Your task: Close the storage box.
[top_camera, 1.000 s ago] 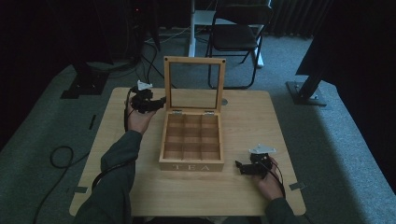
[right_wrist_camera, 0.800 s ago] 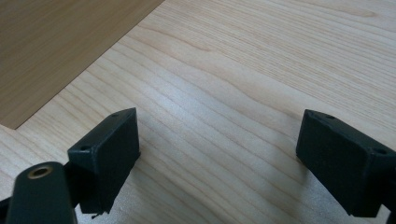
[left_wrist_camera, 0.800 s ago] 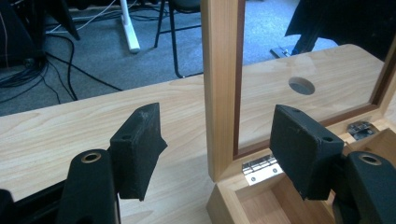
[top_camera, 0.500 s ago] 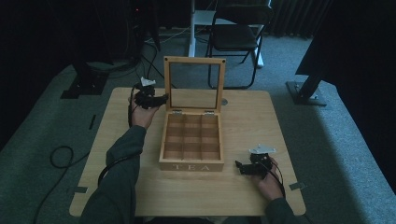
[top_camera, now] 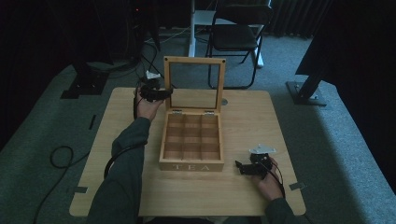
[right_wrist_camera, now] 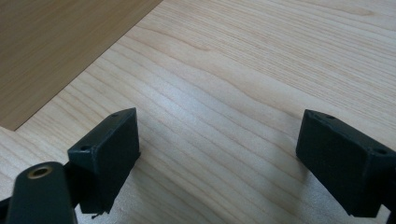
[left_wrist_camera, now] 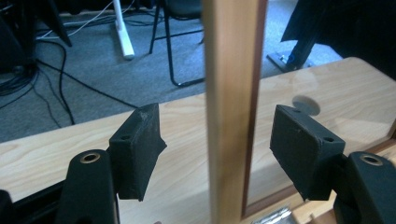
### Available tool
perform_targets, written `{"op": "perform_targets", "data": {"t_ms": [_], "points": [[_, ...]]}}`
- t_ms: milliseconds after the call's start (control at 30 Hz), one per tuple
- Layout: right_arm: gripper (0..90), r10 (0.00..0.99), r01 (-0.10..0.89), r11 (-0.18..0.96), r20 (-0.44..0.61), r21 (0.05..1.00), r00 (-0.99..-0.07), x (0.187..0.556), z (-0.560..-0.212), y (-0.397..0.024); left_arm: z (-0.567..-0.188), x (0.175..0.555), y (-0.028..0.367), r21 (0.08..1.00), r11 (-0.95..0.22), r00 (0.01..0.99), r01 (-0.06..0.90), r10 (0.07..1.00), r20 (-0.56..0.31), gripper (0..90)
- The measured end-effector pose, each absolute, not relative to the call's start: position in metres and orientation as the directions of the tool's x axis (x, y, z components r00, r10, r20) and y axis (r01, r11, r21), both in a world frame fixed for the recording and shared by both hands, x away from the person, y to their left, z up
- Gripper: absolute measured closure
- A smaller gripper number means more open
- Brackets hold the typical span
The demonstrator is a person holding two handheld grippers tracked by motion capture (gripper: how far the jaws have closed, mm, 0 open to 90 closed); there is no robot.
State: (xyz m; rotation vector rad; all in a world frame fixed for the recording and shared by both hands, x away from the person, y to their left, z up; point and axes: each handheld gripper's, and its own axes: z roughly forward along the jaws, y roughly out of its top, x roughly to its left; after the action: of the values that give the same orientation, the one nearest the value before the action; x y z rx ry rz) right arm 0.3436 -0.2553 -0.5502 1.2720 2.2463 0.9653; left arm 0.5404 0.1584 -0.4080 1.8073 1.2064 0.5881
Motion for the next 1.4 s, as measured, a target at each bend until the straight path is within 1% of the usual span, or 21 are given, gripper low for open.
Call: {"op": "perform_targets", "data": {"t_ms": [133, 300, 367, 600, 700, 833, 967, 1067, 1100, 1233, 1400], "points": [[13.0, 0.856, 0.593, 0.353, 0.005, 0.723, -0.516, 0.344, -0.55, -0.255, -0.406, 0.544, 0.152, 0.855, -0.17, 0.442, 0.49, 0.894, -0.075, 34.6], [13.0, 0.857, 0.593, 0.353, 0.005, 0.724, -0.515, 0.343, -0.55, -0.255, -0.399, 0.549, 0.147, 0.86, -0.161, 0.444, 0.484, 0.892, -0.083, 35.0], [13.0, 0.857, 0.593, 0.353, 0.004, 0.723, -0.515, 0.343, -0.55, -0.255, -0.39, 0.552, 0.144, 0.869, -0.156, 0.459, 0.47, 0.884, -0.09, 35.0], [13.0, 0.857, 0.594, 0.352, 0.006, 0.723, -0.515, 0.343, -0.55, -0.255, -0.381, 0.563, 0.143, 0.861, -0.162, 0.461, 0.481, 0.883, -0.091, 34.6], [13.0, 0.857, 0.594, 0.352, 0.005, 0.723, -0.515, 0.343, -0.55, -0.255, -0.38, 0.565, 0.142, 0.861, -0.152, 0.469, 0.485, 0.877, -0.109, 34.7], [13.0, 0.857, 0.593, 0.352, 0.005, 0.724, -0.515, 0.343, -0.55, -0.255, -0.378, 0.558, 0.142, 0.866, -0.134, 0.466, 0.482, 0.876, -0.124, 34.0], [13.0, 0.857, 0.593, 0.352, 0.005, 0.724, -0.515, 0.343, -0.55, -0.255, -0.376, 0.546, 0.147, 0.879, -0.134, 0.484, 0.457, 0.867, -0.12, 39.1], [13.0, 0.857, 0.593, 0.352, 0.005, 0.724, -0.515, 0.343, -0.55, -0.255, -0.375, 0.54, 0.148, 0.884, -0.136, 0.496, 0.447, 0.86, -0.118, 39.0], [13.0, 0.857, 0.593, 0.353, 0.004, 0.724, -0.515, 0.343, -0.55, -0.255, -0.375, 0.533, 0.151, 0.891, -0.118, 0.508, 0.438, 0.85, -0.137, 39.0], [13.0, 0.857, 0.594, 0.353, 0.005, 0.723, -0.515, 0.343, -0.55, -0.255, -0.375, 0.516, 0.155, 0.902, -0.104, 0.533, 0.42, 0.832, -0.152, 39.0], [13.0, 0.857, 0.593, 0.353, 0.004, 0.724, -0.515, 0.343, -0.55, -0.255, -0.374, 0.503, 0.16, 0.901, -0.087, 0.558, 0.424, 0.809, -0.184, 37.1]]}}
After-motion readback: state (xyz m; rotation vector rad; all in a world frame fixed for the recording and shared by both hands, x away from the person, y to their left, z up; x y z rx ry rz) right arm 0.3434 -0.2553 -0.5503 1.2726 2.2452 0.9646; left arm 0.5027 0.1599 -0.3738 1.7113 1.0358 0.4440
